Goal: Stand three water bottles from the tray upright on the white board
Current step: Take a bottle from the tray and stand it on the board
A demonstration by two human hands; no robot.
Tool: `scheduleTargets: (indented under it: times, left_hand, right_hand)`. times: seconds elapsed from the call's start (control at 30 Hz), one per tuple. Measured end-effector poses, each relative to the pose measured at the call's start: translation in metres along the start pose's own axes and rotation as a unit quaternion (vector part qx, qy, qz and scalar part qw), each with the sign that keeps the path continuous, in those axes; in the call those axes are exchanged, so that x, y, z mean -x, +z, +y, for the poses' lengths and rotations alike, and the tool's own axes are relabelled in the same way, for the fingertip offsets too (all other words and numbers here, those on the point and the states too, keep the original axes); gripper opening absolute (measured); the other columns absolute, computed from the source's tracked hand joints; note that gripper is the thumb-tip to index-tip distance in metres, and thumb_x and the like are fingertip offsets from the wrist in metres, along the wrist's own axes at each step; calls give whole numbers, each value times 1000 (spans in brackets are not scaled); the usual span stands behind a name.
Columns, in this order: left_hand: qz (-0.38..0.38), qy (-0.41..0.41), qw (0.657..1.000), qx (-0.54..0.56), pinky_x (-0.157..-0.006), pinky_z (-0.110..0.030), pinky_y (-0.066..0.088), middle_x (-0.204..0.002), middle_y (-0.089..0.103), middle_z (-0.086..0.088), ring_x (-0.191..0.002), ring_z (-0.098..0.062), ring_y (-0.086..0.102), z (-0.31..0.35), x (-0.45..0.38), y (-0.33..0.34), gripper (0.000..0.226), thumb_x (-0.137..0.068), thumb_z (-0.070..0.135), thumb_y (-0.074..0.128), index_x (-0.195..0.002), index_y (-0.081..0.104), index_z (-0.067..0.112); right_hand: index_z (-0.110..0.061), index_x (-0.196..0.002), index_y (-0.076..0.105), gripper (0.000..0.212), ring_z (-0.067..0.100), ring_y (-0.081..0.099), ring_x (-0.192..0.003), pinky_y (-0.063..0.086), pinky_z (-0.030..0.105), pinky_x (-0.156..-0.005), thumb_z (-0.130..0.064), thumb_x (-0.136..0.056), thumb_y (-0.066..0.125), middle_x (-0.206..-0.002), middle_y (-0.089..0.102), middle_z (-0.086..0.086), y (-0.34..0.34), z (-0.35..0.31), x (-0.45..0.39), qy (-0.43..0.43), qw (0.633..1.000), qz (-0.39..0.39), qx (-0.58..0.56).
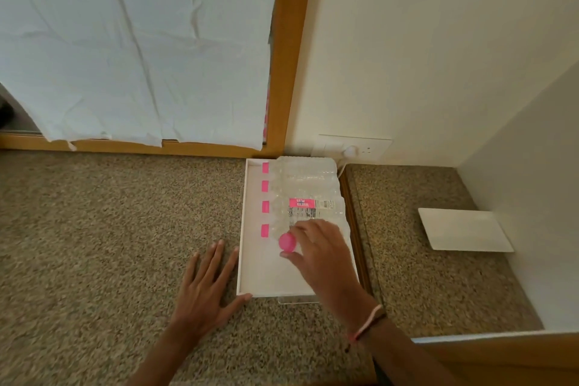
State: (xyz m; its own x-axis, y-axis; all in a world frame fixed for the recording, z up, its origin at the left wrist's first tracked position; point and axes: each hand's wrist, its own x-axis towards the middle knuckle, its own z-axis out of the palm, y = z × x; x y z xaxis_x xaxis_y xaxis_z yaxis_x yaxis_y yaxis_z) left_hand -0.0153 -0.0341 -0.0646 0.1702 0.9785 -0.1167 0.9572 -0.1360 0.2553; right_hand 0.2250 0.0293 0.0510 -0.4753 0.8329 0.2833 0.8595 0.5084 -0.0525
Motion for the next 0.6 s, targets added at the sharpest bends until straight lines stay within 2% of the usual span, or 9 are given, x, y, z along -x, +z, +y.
scheduleTargets:
  times: [0.1,0.2,0.27,0.33,0.37,0.43,0.5,0.6]
  left_hand:
    - [3,2,1000,-1,-118,-58,29,-162,31,-16,-150,-32,30,0,0,1,90,-87,79,33,-153,34,17]
    - [16,3,1000,-4,-118,-59,30,-162,30,-16,-149,-33,31,1,1,1,92,-87,80,30,-152,35,16]
    - [26,-1,1000,1,-119,-61,29,-163,27,-16,-151,-34,28,9,-2,-3,95,-86,82,28,-154,31,16]
    - [48,-7,999,14,-120,-63,26,-165,22,-15,-153,-34,21,20,-8,-7,98,-84,84,27,-156,24,17]
    - [61,-5,998,17,-121,-63,24,-166,20,-14,-154,-33,18,30,-14,-11,99,-84,84,27,-157,21,19]
    - [89,6,996,22,-123,-62,18,-168,14,-13,-155,-32,11,50,-29,-19,100,-83,86,26,-158,16,21]
    - [111,23,993,19,-124,-61,15,-168,12,-13,-156,-29,7,73,-45,-28,100,-82,86,26,-158,14,22]
    - [129,49,990,11,-123,-63,18,-168,13,-14,-156,-31,10,114,-74,-37,99,-84,84,30,-158,17,19]
  right_hand:
    - [-5,-99,76,49,24,75,-87,62,35,-77,-37,-66,90,-96,78,8,-21,20,9,31,997,56,-36]
    - [0,-103,75,47,28,75,-90,62,36,-78,-33,-72,86,-100,77,12,-27,33,15,50,995,59,-63]
    - [-1,-108,72,44,27,73,-94,59,34,-79,-36,-81,77,-105,75,11,-31,47,18,70,991,50,-103]
    - [-8,-113,69,43,22,69,-99,57,30,-81,-43,-88,64,-111,70,5,-38,64,22,134,968,44,-210]
    - [-13,-114,68,42,17,68,-101,57,28,-82,-46,-89,60,-111,69,1,-42,75,25,170,944,45,-278]
    - [-25,-112,65,31,3,65,-101,58,23,-81,-45,-89,63,-108,66,-11,-49,92,30,202,901,75,-377]
    - [-33,-111,62,22,-10,61,-102,56,12,-78,-37,-90,70,-109,62,-24,-59,108,33,198,887,121,-398]
    - [-42,-115,58,30,-17,58,-104,53,6,-75,-33,-88,70,-112,59,-31,-80,145,36,189,886,162,-392]
